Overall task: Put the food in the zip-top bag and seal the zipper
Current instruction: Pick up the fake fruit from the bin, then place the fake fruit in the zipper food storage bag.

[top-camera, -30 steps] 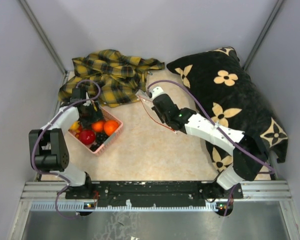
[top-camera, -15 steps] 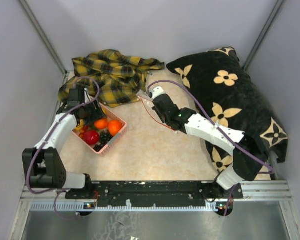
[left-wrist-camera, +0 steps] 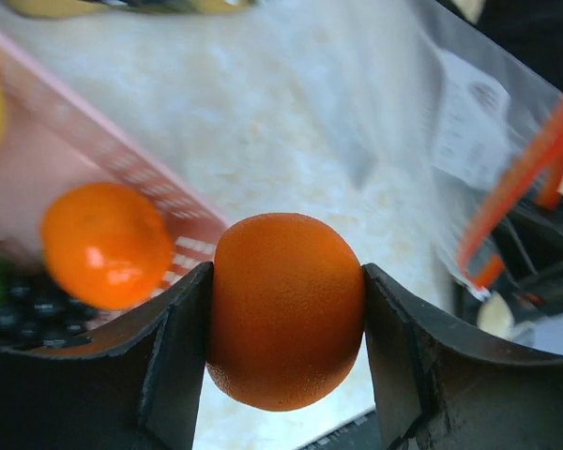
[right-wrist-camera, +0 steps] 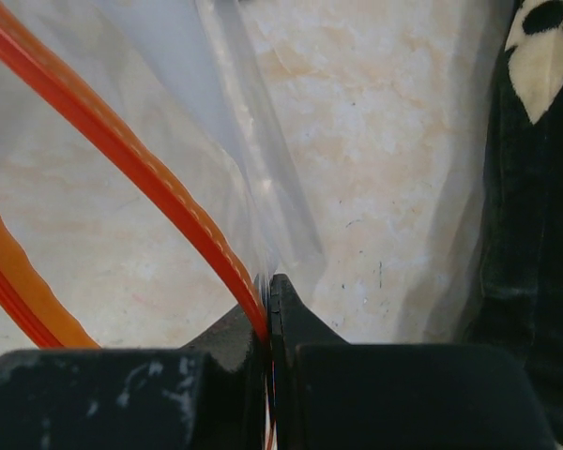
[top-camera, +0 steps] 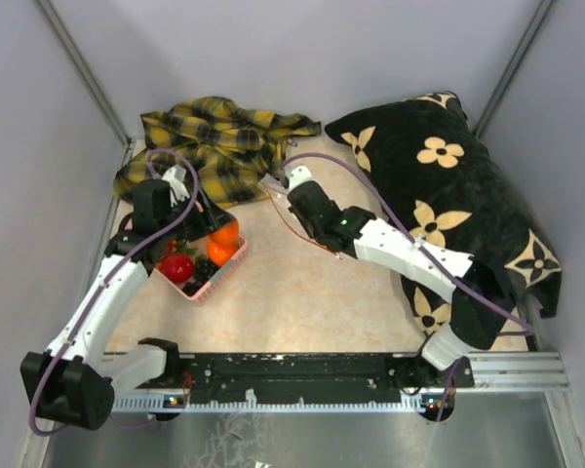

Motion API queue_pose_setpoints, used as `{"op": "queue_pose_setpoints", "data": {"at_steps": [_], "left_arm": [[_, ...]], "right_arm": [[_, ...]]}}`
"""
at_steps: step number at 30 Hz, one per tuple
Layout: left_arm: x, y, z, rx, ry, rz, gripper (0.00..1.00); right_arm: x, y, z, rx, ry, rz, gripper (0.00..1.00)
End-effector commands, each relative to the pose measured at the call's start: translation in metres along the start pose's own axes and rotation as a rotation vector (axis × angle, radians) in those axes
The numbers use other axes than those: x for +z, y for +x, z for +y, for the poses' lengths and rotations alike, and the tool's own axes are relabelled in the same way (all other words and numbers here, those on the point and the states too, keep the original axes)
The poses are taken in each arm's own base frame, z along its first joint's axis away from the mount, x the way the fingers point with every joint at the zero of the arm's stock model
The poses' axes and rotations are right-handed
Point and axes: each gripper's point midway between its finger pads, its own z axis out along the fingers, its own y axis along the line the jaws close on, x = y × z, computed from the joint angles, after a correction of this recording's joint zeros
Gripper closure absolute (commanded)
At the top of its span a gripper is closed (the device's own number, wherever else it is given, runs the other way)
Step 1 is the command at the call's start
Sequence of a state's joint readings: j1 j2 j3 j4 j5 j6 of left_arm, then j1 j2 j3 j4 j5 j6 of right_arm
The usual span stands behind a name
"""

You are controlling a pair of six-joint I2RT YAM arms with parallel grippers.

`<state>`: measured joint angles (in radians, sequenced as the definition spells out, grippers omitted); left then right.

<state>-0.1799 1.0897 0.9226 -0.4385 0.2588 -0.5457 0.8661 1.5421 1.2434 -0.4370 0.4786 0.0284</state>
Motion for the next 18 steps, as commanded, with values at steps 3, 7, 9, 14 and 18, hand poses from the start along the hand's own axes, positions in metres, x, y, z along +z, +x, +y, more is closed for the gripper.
{"op": "queue_pose_setpoints", "data": {"at_steps": [3,7,9,14,18], "left_arm": [[-0.011,0.002,-0.047,-0.118,0.205,-0.064,0.52],[-0.021,-0.002,-0.062,-0.159,0.284,-0.102,0.52],[-0.025,-0.005,-0.07,-0.172,0.325,-0.122,0.52],[-0.031,0.0,-0.088,-0.2,0.436,-0.114,0.53],[-0.029,0.005,-0.098,-0.235,0.504,-0.111,0.53]], "right_arm": [[-0.009,-0.032,0.003,0.085,0.056,-0.035,1.0],[-0.01,-0.036,0.007,0.14,0.074,-0.025,1.0],[-0.011,-0.038,0.009,0.172,0.084,-0.027,1.0],[-0.01,-0.044,0.014,0.229,0.092,-0.038,1.0],[-0.012,-0.051,0.019,0.263,0.091,-0.062,1.0]]}}
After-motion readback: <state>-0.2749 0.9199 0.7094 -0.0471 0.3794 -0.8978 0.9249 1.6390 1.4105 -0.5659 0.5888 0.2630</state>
